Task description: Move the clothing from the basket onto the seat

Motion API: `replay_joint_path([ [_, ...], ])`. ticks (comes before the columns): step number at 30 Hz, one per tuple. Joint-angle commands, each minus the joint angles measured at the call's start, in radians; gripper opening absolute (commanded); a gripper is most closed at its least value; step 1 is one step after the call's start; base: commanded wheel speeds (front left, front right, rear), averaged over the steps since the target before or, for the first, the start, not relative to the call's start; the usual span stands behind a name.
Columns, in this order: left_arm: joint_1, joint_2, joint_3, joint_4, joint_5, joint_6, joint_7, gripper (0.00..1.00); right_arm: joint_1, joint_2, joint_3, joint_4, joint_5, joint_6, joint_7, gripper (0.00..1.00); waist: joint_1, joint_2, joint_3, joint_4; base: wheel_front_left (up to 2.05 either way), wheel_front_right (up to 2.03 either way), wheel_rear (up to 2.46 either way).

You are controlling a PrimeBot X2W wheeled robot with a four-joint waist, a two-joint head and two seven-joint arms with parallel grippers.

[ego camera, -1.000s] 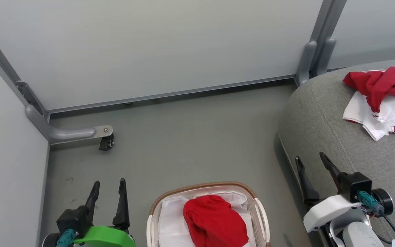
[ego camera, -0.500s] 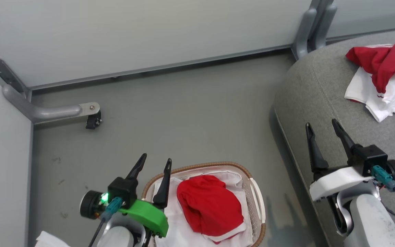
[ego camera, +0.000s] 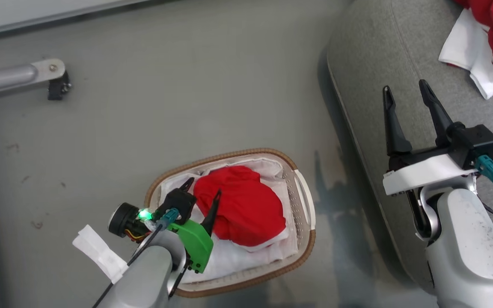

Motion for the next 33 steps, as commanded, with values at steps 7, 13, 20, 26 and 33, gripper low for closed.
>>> replay_joint_path([
  [7,-0.108,0.008,0.026,0.206,-0.066,-0.004,0.002,1.0,-0.062,-0.002,0.041,-0.019,0.049,-0.001,-0.002,1.0,0.0,0.0,0.253,-0.149,0.0,0.0,0.0],
  [13,-0.176,0.013,0.035,0.301,-0.079,0.023,0.001,1.0,-0.093,-0.002,0.063,-0.033,0.075,-0.001,-0.002,1.0,0.0,0.0,0.315,-0.179,0.0,0.0,0.0],
  [20,-0.25,0.032,0.066,0.376,-0.101,0.114,0.013,1.0,-0.117,-0.002,0.092,-0.043,0.1,-0.001,-0.002,1.0,0.0,0.0,0.353,-0.201,0.0,0.0,0.0],
  [26,-0.277,0.047,0.088,0.406,-0.121,0.166,0.038,1.0,-0.124,-0.002,0.116,-0.046,0.122,-0.001,-0.002,1.0,0.0,0.0,0.371,-0.217,0.0,0.0,0.0],
  [33,-0.27,0.051,0.09,0.423,-0.143,0.154,0.065,0.96,-0.126,-0.002,0.13,-0.045,0.139,-0.001,-0.002,1.0,0.0,0.0,0.386,-0.233,0.0,0.0,0.0],
])
